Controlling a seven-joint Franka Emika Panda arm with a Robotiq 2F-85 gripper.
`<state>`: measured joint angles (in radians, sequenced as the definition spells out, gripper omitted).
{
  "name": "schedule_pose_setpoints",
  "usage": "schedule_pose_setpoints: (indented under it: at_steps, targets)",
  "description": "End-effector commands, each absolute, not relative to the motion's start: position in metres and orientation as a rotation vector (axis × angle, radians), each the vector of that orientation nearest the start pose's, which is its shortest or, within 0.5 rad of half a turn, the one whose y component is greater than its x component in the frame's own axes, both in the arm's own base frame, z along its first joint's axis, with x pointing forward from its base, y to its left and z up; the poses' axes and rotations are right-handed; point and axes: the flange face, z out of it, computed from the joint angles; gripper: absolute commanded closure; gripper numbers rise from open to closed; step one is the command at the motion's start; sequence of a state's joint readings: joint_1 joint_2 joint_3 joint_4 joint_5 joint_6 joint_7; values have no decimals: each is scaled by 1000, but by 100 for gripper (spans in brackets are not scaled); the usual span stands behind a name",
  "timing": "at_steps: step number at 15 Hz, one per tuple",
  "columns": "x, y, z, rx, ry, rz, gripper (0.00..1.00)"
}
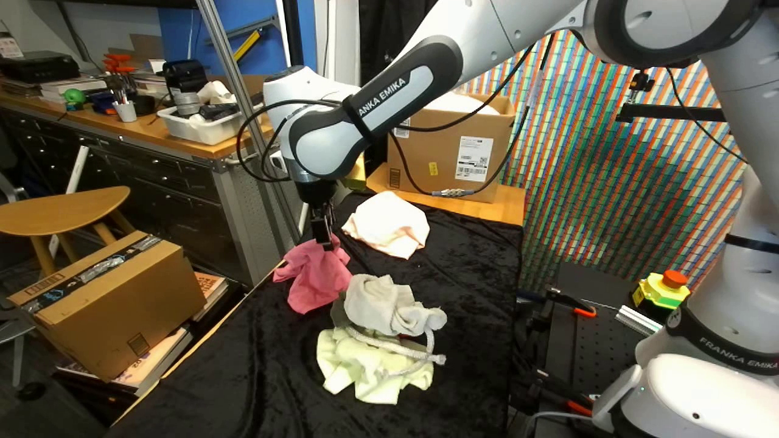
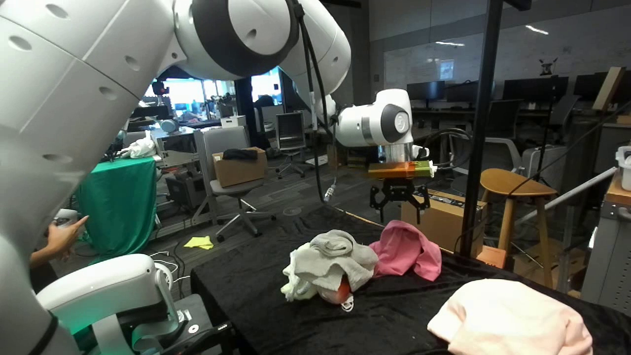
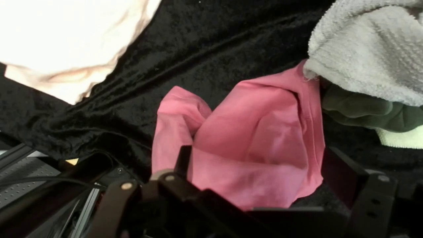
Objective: Put all the objects on the table grouped together.
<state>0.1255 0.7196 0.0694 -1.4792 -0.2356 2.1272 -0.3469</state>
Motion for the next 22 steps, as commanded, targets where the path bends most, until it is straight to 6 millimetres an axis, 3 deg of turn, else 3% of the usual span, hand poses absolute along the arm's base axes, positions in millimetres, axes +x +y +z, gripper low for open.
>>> schedule_pose_setpoints:
  at_steps: [1,11,17,19,22]
  targets:
    - [722,113,239,-3066,-1194,106,0]
    - [742,101,196,-2981,-1242,1,0]
    - [743,97,179,-2968,-1215,-7,0]
    - [741,96,174,-2971,-1208,4,27]
    - [739,96,171,-2977,-1180,25,51]
